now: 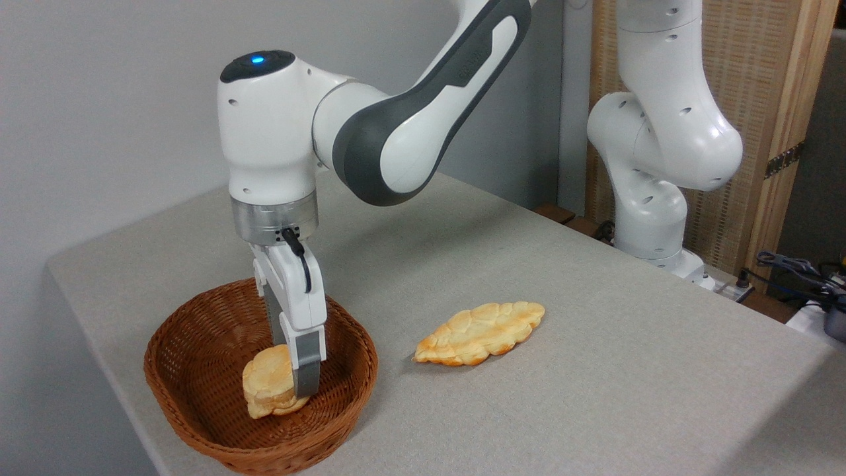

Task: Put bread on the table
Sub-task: 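Lower the gripper into the basket around the round bun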

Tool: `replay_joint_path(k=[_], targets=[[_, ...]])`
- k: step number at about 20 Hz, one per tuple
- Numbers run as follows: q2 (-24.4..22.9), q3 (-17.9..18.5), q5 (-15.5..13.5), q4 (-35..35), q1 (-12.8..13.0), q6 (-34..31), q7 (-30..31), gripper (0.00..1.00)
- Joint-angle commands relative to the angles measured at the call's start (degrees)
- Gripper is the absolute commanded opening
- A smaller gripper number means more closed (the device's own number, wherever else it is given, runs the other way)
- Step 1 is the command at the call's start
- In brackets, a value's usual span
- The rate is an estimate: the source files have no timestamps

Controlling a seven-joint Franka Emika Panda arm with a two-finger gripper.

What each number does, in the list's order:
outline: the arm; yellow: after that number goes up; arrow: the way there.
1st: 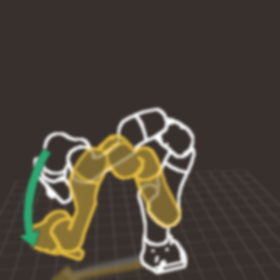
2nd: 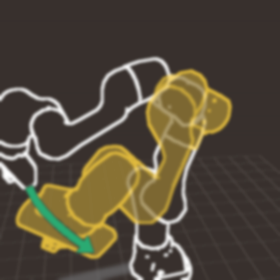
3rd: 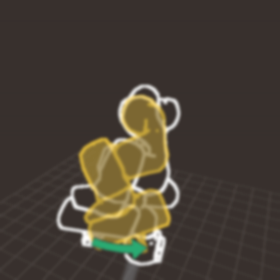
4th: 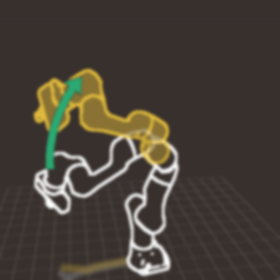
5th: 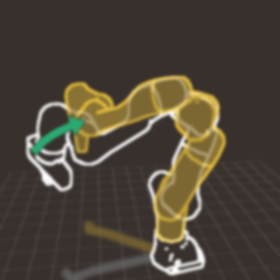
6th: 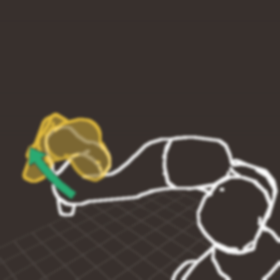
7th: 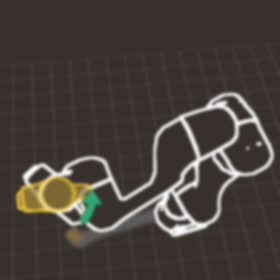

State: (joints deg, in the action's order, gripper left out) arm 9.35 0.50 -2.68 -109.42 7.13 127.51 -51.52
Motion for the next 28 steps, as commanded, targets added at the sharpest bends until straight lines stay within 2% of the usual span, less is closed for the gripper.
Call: replay_joint_path(k=[1, 3, 5, 6, 17, 23, 28], targets=[[1.29, -0.15, -0.3, 1.84, -0.02, 0.63, -0.6, 0.96], [1.38, -0.15, -0.13, 1.93, -0.02, 0.63, -0.69, 0.71], [1.38, -0.23, -0.22, 1.93, -0.02, 0.63, -0.78, 0.42], [1.38, -0.23, -0.22, 1.93, -0.02, 0.63, -0.78, 0.35], [1.55, -0.23, -0.39, 2.36, -0.02, 0.55, -0.34, 0.34], [0.15, -0.15, -0.92, 2.37, -0.02, -0.07, -0.08, 0.34], [-3.1, 0.47, -1.88, 2.37, -0.19, -5.85, 0.1, 0.34]])
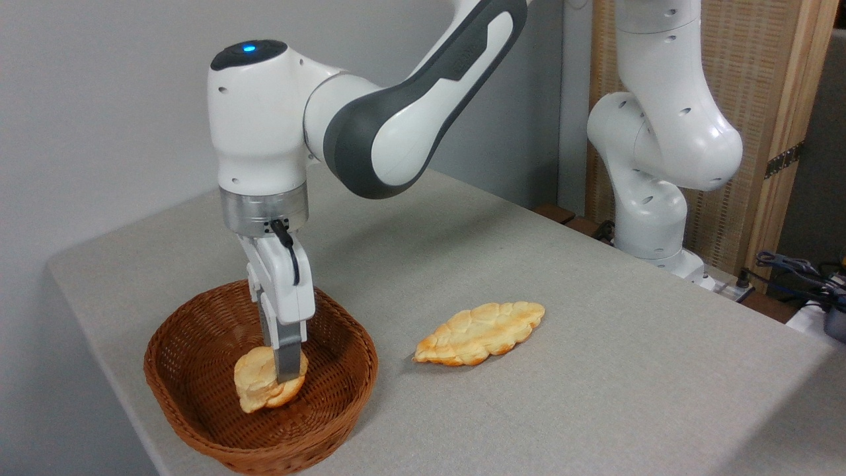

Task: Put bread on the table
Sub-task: 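Lower the gripper into the basket around the round bun, then lift the bun out of the basket and carry it beside the pastry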

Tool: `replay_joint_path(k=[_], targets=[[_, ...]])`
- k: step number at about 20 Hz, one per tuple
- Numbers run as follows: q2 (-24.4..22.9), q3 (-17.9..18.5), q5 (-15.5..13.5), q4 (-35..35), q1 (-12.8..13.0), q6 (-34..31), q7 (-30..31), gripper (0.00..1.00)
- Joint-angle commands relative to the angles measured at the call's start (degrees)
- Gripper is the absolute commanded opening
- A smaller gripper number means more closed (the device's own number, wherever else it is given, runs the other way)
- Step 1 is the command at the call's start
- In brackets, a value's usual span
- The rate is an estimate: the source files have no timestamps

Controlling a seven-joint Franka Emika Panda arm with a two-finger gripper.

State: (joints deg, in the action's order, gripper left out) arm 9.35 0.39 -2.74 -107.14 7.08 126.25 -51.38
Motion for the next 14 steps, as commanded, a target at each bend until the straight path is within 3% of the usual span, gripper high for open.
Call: replay_joint_path(k=[1, 11, 12, 13, 14], targets=[[-4.07, 0.75, -2.18, 0.08, -0.48, -6.78, -0.13, 0.35], [-13.83, 4.88, -2.63, -0.61, -0.57, -30.17, -0.39, 0.4], [-13.92, 4.88, -2.63, -0.79, -0.57, -32.1, -0.48, 0.43], [-13.92, 4.88, -2.63, -0.88, -0.57, -33.86, -0.48, 0.61], [-13.92, 4.88, -2.63, -1.32, -0.57, -35.01, -0.48, 0.69]])
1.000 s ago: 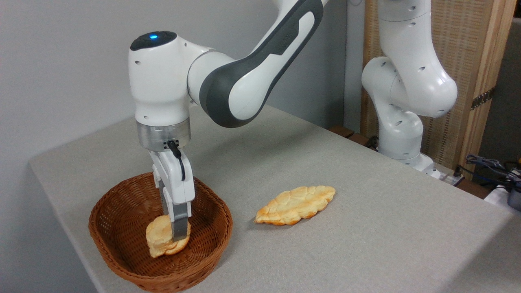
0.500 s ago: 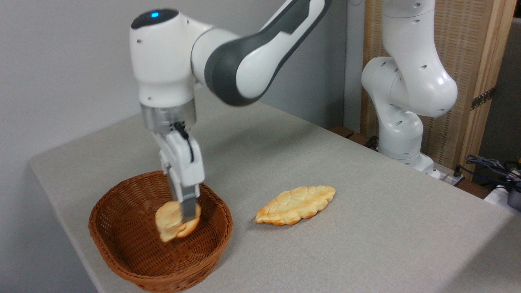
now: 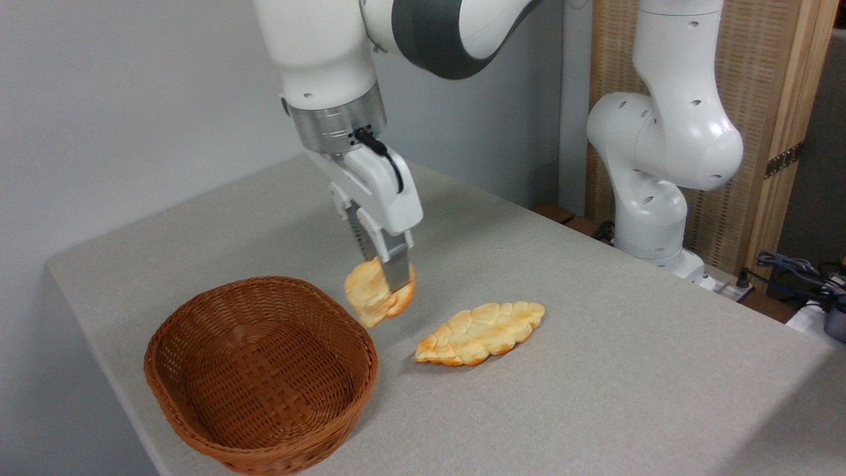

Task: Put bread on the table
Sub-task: 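Lift the bun out of the basket and carry it beside the pastry, then release the bun onto the table and raise the gripper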

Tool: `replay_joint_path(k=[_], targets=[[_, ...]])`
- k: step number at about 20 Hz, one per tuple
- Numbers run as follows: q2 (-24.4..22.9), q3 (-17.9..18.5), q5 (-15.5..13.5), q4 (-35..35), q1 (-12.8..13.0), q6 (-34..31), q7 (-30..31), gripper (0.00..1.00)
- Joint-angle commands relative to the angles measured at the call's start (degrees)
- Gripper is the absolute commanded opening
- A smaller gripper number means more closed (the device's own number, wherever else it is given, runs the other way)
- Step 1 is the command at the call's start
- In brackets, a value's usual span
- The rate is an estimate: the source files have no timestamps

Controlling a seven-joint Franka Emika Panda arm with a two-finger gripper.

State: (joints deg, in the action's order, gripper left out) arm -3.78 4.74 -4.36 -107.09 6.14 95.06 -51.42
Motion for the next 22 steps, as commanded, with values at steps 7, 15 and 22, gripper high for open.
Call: replay_joint_path(k=[7, 15, 22], targets=[[1.05, -0.08, -0.92, -2.69, 0.8, -4.1, -0.52, 1.0], [1.49, -0.17, -0.65, -2.42, 0.89, -3.48, -0.52, 1.0], [1.32, 0.18, -0.65, -2.07, 0.8, -2.61, -0.52, 1.0]])
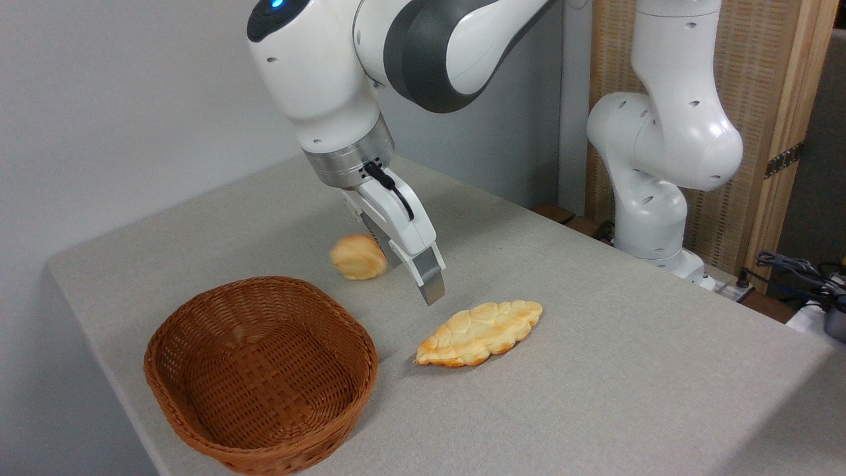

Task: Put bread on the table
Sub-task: 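Release the bun onto the table and raise the gripper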

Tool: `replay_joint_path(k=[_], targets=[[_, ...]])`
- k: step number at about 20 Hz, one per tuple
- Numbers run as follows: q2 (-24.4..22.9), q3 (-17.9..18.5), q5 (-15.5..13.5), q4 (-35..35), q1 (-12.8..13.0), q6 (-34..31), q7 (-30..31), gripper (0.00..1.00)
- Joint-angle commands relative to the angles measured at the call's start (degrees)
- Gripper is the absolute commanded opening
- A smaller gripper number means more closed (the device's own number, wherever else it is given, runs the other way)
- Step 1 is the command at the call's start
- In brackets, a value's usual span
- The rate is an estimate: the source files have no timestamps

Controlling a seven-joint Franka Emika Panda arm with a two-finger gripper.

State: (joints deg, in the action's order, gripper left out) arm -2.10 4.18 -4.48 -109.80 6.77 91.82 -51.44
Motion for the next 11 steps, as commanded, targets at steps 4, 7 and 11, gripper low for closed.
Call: replay_joint_path(k=[4, 7, 11], targets=[[-1.24, 1.01, -0.53, 0.99, 0.0, 7.3, -0.42, 1.0], [-2.11, 1.1, -0.53, 1.17, -0.09, 12.14, -0.42, 1.0], [-2.99, 1.01, -0.53, 2.31, -0.09, 12.59, -0.42, 1.0]])
